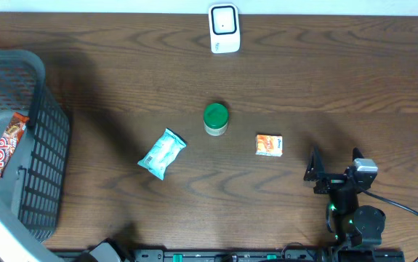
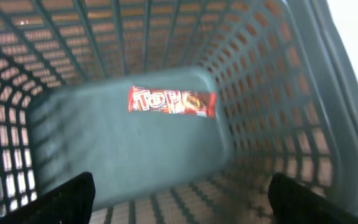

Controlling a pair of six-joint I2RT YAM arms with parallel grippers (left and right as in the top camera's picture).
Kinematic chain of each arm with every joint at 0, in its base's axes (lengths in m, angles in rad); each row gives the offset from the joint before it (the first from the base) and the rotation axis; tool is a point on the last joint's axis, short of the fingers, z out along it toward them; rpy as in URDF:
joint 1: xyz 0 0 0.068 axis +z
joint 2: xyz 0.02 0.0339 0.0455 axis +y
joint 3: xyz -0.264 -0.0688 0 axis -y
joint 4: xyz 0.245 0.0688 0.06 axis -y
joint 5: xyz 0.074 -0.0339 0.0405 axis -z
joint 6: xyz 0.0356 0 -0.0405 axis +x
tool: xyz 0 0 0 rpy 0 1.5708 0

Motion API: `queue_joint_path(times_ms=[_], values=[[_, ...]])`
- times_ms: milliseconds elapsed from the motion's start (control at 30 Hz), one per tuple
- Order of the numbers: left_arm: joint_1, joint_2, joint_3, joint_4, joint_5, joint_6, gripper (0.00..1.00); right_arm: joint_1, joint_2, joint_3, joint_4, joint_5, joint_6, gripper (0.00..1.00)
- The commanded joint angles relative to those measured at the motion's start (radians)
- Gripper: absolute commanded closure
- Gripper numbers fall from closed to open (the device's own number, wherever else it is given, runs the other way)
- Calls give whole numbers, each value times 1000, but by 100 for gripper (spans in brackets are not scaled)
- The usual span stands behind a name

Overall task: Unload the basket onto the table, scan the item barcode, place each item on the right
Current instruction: 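Reach into the basket and grasp the red chocolate bar with the left gripper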

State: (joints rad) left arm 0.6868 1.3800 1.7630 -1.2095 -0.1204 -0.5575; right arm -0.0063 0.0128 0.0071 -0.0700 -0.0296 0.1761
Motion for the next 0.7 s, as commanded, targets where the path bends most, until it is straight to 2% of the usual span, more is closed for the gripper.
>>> queue_joint_path(times_ms=[0,133,233,400,533,667], values=[[41,76,-10,80,31,201,8,10,-2,-1,-3,2,6,1],[40,174,-42,132,38,482,7,10,-2,-1,-3,2,6,1],[40,244,-76,140,114,659,11,10,-2,-1,-3,2,6,1],[40,330,-110,186,110,816,10,10,-2,-1,-3,2,6,1],[39,404,-125,220,109,970,4,10,-2,-1,-3,2,6,1],[39,497,-125,246,44,1010,1,10,-2,-1,-3,2,6,1]])
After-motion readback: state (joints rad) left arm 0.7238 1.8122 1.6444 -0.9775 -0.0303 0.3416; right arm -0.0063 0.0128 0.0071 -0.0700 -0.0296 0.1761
